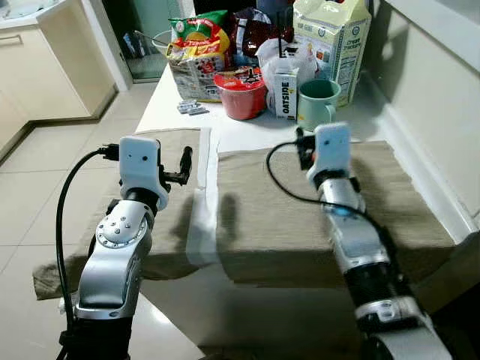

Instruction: Setting the table

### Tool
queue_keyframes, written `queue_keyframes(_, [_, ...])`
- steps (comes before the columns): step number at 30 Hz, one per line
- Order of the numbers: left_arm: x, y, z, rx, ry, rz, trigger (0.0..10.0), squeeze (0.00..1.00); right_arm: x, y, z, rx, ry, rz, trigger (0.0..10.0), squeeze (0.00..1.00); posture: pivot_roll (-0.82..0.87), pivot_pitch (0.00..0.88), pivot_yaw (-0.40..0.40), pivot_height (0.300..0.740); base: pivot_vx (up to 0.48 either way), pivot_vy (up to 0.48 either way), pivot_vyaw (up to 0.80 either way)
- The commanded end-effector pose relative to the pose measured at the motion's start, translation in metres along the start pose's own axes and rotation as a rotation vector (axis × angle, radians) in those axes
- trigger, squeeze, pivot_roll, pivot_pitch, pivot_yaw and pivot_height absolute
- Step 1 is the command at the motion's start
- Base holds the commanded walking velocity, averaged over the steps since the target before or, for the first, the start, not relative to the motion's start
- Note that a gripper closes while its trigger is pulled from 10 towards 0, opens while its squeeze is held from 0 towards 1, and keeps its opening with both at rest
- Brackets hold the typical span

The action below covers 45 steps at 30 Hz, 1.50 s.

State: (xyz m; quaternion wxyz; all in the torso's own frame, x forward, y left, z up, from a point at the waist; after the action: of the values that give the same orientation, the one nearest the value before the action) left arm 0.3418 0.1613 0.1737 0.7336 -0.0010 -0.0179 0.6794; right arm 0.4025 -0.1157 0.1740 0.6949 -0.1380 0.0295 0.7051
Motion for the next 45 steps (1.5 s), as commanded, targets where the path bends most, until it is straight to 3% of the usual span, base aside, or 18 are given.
queue_keyframes(1, [0.005,0.000,0.006,-0.013,-0.018,0.012,10.0,0.00,-0.003,-0.005,0.001,0.010,0.014,-0.025,10.0,0.00,-0.09,0.006,0.156,0.740,0.000,0.000,0.00])
queue_keyframes(5, [0.007,0.000,0.008,-0.015,-0.020,0.013,10.0,0.00,-0.015,-0.009,-0.003,0.034,0.042,-0.079,10.0,0.00,-0.09,0.008,0.156,0.740,0.000,0.000,0.00])
queue_keyframes(6, [0.007,-0.001,0.008,-0.016,-0.020,0.014,10.0,0.00,-0.020,-0.010,-0.006,0.050,0.045,-0.099,10.0,1.00,-0.09,0.008,0.156,0.740,0.000,0.000,0.00])
queue_keyframes(17, [0.005,0.000,0.010,-0.020,-0.025,0.005,10.0,0.00,-0.031,-0.017,-0.012,0.080,0.073,-0.149,10.0,1.00,-0.08,0.012,0.163,0.740,0.000,0.000,0.00])
queue_keyframes(22, [0.004,0.001,0.011,-0.022,-0.025,0.001,10.0,0.00,-0.028,-0.023,-0.016,0.100,0.087,-0.133,10.0,1.00,-0.07,0.016,0.168,0.740,0.000,0.000,0.00])
queue_keyframes(23, [0.004,0.002,0.011,-0.021,-0.027,-0.001,10.0,0.00,-0.028,-0.025,-0.019,0.114,0.080,-0.130,10.0,0.00,-0.07,0.020,0.169,0.740,0.000,0.000,0.00])
queue_keyframes(38, [0.010,0.015,0.010,0.002,-0.043,0.012,10.0,0.00,-0.038,-0.044,-0.018,0.151,0.068,-0.135,10.0,0.00,-0.02,0.077,0.172,0.740,0.000,0.000,0.00])
queue_keyframes(39, [0.010,0.016,0.010,0.003,-0.043,0.013,10.0,0.00,-0.038,-0.044,-0.019,0.154,0.065,-0.137,4.1,0.00,-0.02,0.079,0.172,0.740,0.000,0.000,0.00])
queue_keyframes(40, [0.011,0.016,0.010,0.003,-0.044,0.014,10.0,0.00,-0.036,-0.044,-0.019,0.156,0.060,-0.129,0.0,0.00,-0.01,0.080,0.171,0.740,0.000,0.000,0.00])
queue_keyframes(45, [0.013,0.019,0.011,0.006,-0.046,0.024,10.0,0.00,-0.025,-0.047,-0.015,0.136,0.037,-0.075,0.0,0.00,-0.01,0.092,0.164,0.740,0.000,0.000,0.00])
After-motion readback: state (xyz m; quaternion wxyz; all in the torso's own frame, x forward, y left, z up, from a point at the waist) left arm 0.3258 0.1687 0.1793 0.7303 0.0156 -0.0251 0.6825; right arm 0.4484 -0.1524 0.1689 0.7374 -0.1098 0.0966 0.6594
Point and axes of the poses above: a point about 5 cm out from each wrist's last joint towards the gripper, its own y axis pointing back from the gripper into the wrist, its own z axis along the axis of the wrist's last joint, x = y × z, the point moved 5 cm from there along -y, pointing out of the wrist towards the gripper, and after that the axes turned 4 degrees about y, right-handed, at the moved point
